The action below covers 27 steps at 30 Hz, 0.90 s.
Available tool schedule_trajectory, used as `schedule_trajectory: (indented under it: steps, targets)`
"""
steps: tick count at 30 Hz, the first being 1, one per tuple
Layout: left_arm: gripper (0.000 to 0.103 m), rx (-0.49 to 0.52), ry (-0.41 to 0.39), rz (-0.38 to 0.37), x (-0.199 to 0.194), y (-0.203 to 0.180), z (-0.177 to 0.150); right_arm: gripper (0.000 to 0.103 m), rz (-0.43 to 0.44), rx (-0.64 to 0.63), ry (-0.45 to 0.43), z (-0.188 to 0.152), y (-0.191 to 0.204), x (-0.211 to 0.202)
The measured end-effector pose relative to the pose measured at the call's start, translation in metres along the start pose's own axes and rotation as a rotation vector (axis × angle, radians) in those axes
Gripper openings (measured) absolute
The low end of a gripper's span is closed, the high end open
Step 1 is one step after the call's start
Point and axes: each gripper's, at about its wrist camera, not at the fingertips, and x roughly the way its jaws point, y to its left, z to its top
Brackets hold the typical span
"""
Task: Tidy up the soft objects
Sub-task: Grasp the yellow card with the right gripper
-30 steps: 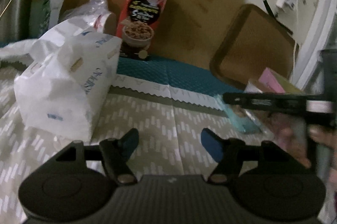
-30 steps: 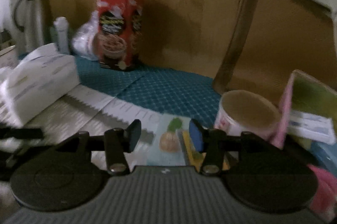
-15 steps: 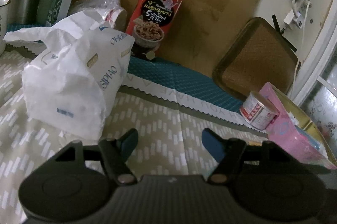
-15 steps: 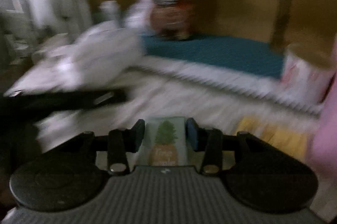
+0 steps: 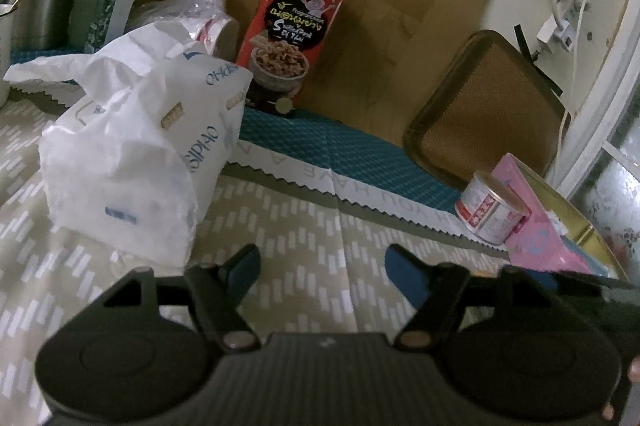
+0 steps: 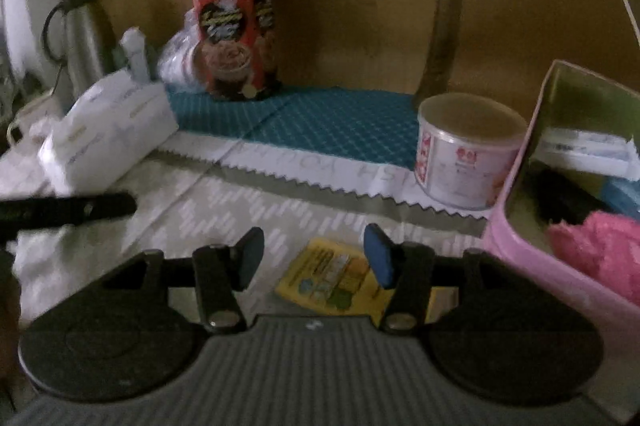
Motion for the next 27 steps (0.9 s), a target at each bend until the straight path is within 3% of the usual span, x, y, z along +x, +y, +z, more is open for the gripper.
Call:
schedule_trajectory:
  steps: [4, 9, 12, 20, 21, 23, 24, 27]
  targets:
    - [0.073, 0.007, 0.000, 0.002, 0.000, -0.002, -0.001, 0.057, -0.007, -0.081, 0.019, -0.007, 0.003, -0.013]
    - [0.073, 0.008, -0.005, 0.007, 0.000, -0.001, 0.000, 0.054, 0.020, -0.037, 0.035, 0.009, -0.006, 0.008]
    - [0.073, 0.010, -0.006, 0.004, -0.001, -0.001, 0.000, 0.057, -0.005, -0.079, 0.070, 0.004, 0.003, 0.021]
    - [0.073, 0.019, 0.004, -0.012, 0.000, -0.003, 0.000, 0.057, 0.015, -0.037, 0.008, -0.050, 0.017, -0.045]
    - [0.073, 0.019, 0.010, -0.017, 0.001, -0.003, 0.000, 0.058, 0.028, -0.023, -0.003, -0.058, 0.018, -0.057]
    - [0.073, 0.022, 0.020, -0.019, 0.004, -0.004, 0.001, 0.076, 0.058, 0.021, -0.063, -0.070, 0.014, -0.079]
    - [0.073, 0.031, 0.023, -0.012, 0.004, -0.007, 0.001, 0.080, 0.051, 0.035, -0.102, -0.076, 0.012, -0.091]
    - [0.070, 0.072, 0.035, -0.019, -0.002, -0.022, -0.001, 0.082, 0.015, 0.015, -0.147, -0.088, 0.005, -0.114]
